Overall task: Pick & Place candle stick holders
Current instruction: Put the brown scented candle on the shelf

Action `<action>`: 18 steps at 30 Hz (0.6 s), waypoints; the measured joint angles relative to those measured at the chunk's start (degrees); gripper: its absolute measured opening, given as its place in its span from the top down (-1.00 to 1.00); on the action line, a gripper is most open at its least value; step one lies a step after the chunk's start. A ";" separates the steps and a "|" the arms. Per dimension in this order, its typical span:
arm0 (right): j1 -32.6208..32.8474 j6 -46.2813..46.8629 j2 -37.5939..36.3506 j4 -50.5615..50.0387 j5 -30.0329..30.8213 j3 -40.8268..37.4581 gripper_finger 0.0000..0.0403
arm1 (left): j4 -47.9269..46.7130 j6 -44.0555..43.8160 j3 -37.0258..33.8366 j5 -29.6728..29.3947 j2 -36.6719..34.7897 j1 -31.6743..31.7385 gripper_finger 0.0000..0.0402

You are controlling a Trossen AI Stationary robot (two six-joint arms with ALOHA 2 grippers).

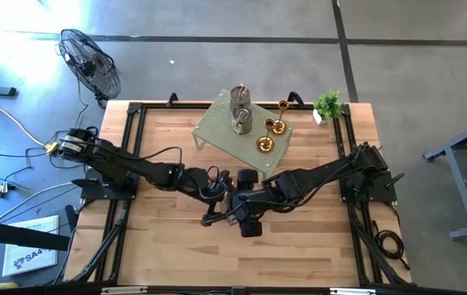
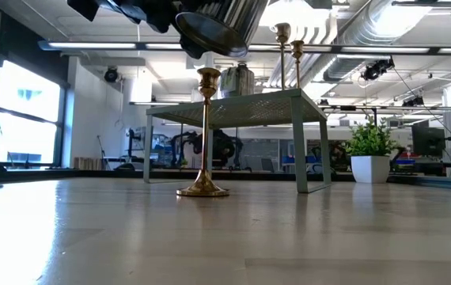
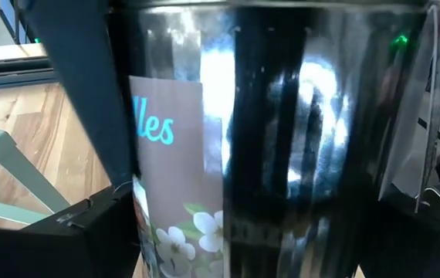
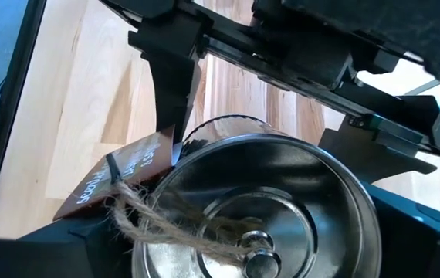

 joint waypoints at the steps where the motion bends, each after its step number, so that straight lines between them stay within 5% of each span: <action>1: 0.00 -0.21 0.00 0.12 0.02 0.00 -0.86 | -0.03 0.05 0.00 -0.01 -0.02 0.00 -0.75; 13: 1.65 -4.20 -0.69 5.87 -0.72 1.12 -0.92 | -1.51 0.03 -0.11 -0.59 0.02 0.00 -0.75; 18: 5.43 -7.20 -2.42 7.79 5.63 3.65 -0.93 | -1.58 1.21 -0.04 -4.74 -0.83 0.02 -0.75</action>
